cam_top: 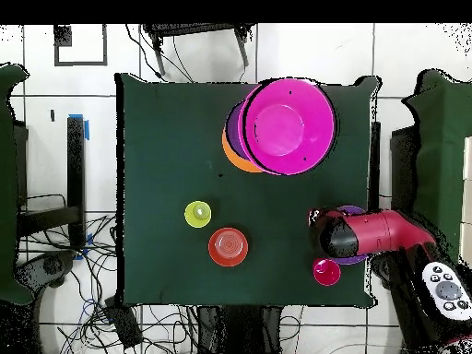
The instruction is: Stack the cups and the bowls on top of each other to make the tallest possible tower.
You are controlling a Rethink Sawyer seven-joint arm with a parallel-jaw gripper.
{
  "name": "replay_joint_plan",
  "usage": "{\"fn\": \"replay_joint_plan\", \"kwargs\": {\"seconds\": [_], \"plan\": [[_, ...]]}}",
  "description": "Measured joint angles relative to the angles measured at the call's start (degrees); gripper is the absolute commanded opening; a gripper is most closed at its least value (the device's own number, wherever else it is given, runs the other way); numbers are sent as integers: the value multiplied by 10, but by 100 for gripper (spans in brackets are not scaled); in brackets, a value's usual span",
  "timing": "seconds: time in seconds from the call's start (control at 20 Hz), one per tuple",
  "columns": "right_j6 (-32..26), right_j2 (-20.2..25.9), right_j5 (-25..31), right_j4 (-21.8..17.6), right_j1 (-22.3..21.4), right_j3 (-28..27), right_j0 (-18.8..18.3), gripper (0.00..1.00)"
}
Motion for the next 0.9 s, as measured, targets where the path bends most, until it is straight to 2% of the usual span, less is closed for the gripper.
{"fn": "replay_joint_plan", "kwargs": {"seconds": [0.4,0.9], "plan": [[0,-28,0,0,3,3,0,100],[0,-29,0,10,29,3,-6,100]]}}
